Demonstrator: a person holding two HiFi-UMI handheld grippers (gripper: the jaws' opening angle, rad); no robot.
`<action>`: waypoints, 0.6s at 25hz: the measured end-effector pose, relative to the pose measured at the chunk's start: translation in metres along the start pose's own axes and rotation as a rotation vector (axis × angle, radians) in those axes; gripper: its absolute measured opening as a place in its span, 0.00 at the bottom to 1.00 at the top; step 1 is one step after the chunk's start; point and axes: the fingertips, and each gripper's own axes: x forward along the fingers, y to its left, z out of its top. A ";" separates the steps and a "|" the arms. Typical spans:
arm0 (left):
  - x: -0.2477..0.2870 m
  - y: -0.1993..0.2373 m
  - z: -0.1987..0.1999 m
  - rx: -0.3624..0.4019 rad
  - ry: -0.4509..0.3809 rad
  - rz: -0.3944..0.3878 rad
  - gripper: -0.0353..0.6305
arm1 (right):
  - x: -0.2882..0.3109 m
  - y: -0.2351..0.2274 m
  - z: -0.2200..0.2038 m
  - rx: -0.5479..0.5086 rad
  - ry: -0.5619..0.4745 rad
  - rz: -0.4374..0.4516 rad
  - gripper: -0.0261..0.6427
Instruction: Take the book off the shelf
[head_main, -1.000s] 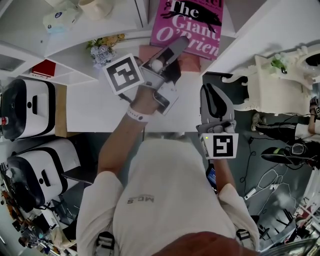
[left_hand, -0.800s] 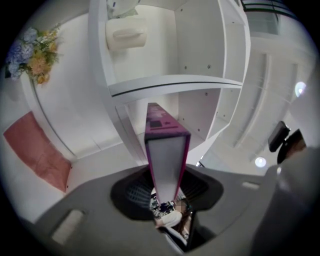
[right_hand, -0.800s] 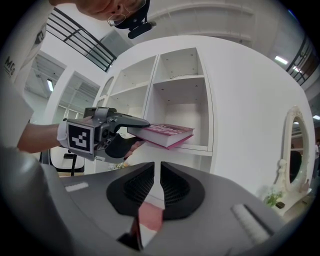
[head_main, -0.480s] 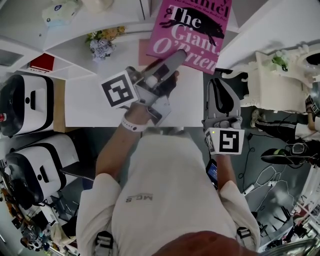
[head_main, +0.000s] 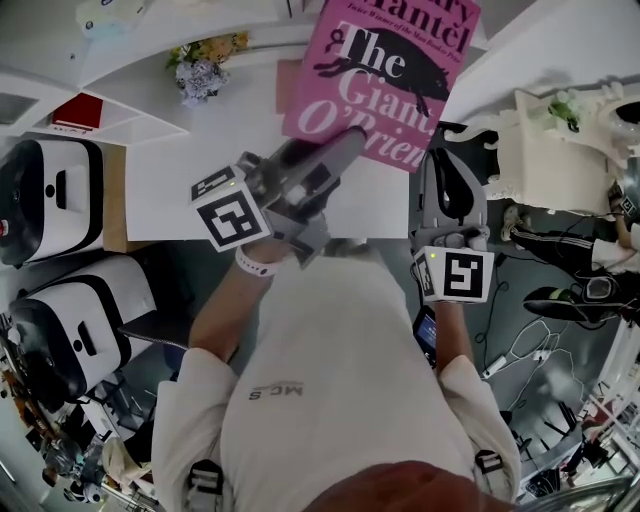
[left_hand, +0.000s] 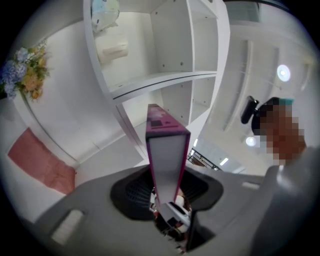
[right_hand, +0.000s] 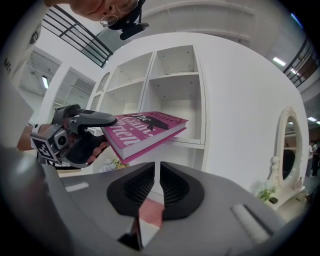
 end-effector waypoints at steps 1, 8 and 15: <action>-0.004 -0.003 -0.002 0.018 0.002 -0.008 0.27 | 0.000 0.001 -0.002 0.002 0.003 -0.002 0.09; -0.034 -0.009 -0.023 0.098 0.045 -0.017 0.27 | -0.002 0.007 -0.010 0.011 0.022 -0.010 0.08; -0.062 -0.004 -0.047 0.166 0.087 0.054 0.27 | -0.004 0.001 -0.016 0.023 0.037 -0.031 0.08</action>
